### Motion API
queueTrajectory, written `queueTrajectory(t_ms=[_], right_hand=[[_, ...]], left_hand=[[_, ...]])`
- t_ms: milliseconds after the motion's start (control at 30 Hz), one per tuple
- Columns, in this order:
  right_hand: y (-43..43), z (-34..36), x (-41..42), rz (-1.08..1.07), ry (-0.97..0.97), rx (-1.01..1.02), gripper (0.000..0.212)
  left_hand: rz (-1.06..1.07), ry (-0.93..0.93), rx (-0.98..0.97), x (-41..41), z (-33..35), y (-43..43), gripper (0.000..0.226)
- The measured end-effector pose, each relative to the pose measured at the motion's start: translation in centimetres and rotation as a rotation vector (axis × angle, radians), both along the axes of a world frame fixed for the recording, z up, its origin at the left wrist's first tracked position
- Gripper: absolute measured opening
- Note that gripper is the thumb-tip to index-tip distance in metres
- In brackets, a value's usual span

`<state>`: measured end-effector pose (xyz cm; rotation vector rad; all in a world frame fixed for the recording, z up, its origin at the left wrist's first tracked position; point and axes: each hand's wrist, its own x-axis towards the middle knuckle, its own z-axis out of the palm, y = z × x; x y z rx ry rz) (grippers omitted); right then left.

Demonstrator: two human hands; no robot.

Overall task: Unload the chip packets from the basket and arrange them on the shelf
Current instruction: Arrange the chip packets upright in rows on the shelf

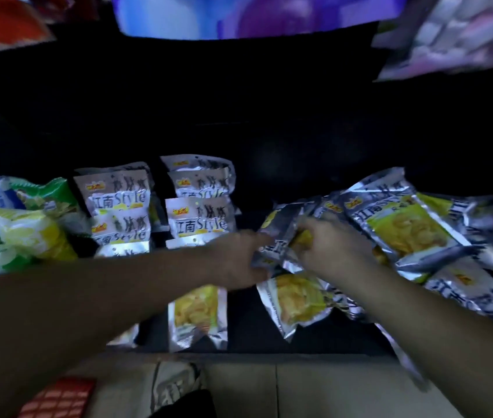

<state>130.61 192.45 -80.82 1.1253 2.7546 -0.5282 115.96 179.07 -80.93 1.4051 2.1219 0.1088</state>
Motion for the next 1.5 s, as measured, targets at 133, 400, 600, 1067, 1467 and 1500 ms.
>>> queueTrajectory(t_ms=[133, 400, 600, 1067, 1467, 1500], right_hand=[[1.2, -1.4, 4.5, -0.019, -0.055, 0.171, 0.068], [3.0, -5.9, 8.0, -0.146, -0.156, -0.105, 0.093], [4.5, -8.9, 10.5, -0.054, -0.053, -0.009, 0.086], [3.0, -6.3, 17.0, -0.376, 0.016, 0.215, 0.065], [4.4, -11.8, 21.7, -0.544, 0.002, -0.230, 0.085], [4.9, -11.7, 21.7, -0.543, 0.009, -0.223, 0.085]], left_hand=[[0.055, -0.050, -0.162, 0.5, -1.2, 6.9, 0.097], [0.378, -0.314, 0.010, 4.8, -10.1, 6.8, 0.125], [0.370, -0.236, 0.037, 5.8, -10.7, 6.6, 0.114], [0.447, -0.276, 0.080, 10.2, -11.3, 10.1, 0.106], [0.380, -0.244, 0.132, 12.3, -12.0, 10.8, 0.092], [0.390, -0.272, 0.133, 12.7, -11.9, 11.3, 0.094]])
